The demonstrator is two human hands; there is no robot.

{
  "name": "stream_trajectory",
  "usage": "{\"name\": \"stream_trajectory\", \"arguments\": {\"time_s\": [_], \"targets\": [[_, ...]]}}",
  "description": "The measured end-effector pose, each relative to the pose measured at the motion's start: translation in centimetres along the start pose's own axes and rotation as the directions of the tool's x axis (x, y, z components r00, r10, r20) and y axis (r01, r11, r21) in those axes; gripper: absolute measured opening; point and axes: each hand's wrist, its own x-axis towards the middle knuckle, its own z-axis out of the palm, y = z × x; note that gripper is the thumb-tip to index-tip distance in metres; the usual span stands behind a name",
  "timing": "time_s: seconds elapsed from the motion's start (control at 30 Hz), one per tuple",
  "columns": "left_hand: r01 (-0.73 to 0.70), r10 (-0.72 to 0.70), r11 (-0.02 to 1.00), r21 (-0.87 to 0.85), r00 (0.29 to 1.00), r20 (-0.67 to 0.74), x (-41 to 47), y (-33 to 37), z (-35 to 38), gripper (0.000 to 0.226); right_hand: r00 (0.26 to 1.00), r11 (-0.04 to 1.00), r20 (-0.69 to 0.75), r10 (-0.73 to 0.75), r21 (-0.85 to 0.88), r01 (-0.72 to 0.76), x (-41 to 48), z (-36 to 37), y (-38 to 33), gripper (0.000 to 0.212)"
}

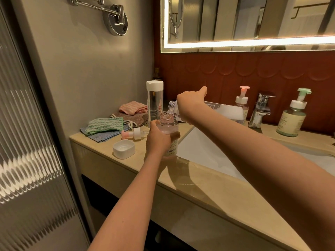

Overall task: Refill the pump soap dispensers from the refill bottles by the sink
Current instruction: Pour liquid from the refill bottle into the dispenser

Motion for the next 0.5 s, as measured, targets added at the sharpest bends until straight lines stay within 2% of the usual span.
{"name": "stream_trajectory", "arguments": {"time_s": [0.5], "targets": [[-0.005,0.005,1.000,-0.015,1.000,-0.003,-0.12,0.12,-0.03,0.079,1.000,1.000,-0.005,0.008,-0.008,-0.008,0.16,0.27,-0.07,0.009]]}}
